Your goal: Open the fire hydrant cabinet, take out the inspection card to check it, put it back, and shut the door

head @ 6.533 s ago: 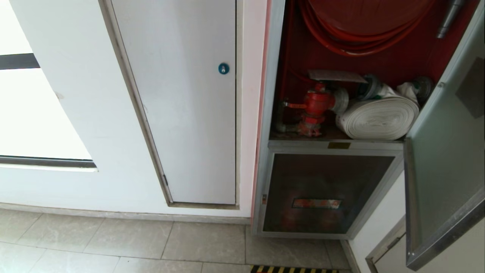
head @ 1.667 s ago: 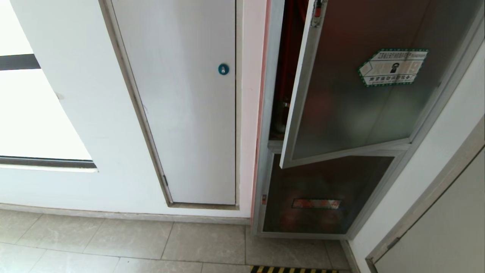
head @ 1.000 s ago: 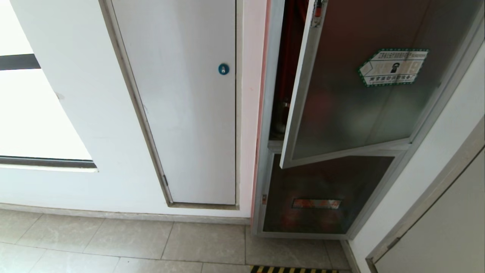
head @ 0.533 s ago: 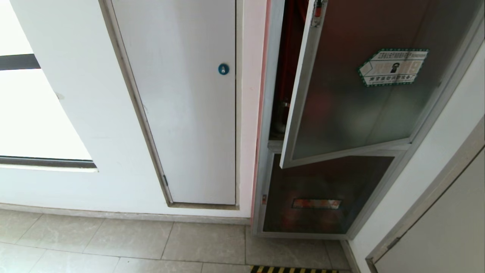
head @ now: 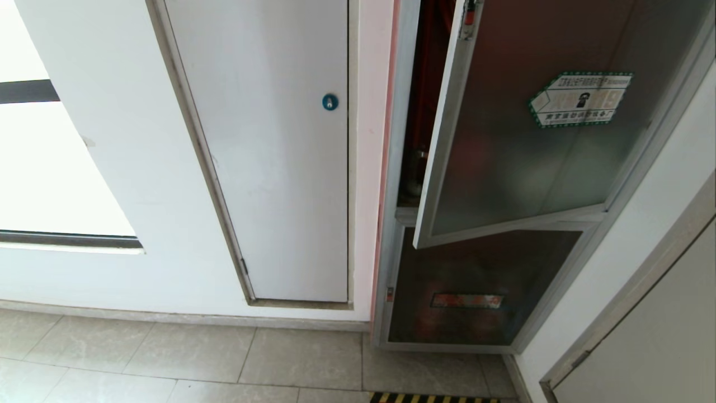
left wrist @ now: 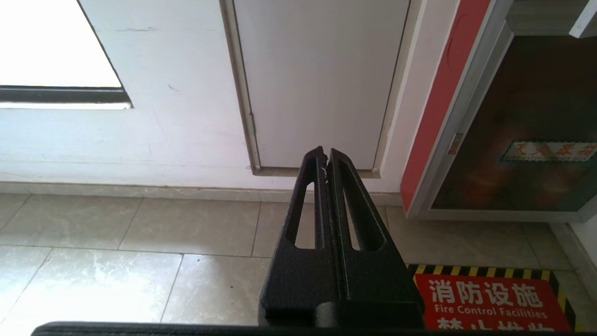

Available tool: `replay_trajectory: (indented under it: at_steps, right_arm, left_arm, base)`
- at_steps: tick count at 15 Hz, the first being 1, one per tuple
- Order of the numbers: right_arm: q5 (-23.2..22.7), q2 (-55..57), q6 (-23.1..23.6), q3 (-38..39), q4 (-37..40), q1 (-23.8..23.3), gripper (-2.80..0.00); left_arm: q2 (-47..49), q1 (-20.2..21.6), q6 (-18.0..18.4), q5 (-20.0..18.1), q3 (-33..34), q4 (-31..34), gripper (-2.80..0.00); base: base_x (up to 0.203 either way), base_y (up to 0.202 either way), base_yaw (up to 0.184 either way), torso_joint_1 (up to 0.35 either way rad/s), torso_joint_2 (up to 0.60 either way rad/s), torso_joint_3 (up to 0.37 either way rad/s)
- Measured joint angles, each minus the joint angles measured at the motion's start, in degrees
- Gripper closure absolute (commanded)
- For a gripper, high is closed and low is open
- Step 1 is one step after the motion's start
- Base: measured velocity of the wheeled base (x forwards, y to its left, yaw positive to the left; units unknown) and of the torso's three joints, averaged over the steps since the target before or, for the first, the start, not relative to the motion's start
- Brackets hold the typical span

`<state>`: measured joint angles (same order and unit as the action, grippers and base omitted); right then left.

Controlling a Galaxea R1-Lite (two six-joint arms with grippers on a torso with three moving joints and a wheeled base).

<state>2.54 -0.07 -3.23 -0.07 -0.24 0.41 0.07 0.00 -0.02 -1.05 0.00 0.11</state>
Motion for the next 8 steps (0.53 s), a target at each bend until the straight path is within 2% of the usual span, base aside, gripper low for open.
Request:
replay_trajectory:
  at_steps: [3,8]
  right_arm:
    - [0.0,0.0,0.0,0.0,0.0,0.0,0.0]
    - [0.0,0.0,0.0,0.0,0.0,0.0,0.0]
  left_arm:
    - [0.0,0.0,0.0,0.0,0.0,0.0,0.0]
    - [0.0,0.0,0.0,0.0,0.0,0.0,0.0]
  base:
    - [0.023,0.0,0.001,0.0,0.0,0.002]
    - [0.191,0.0,0.0,0.013,0.0,0.0]
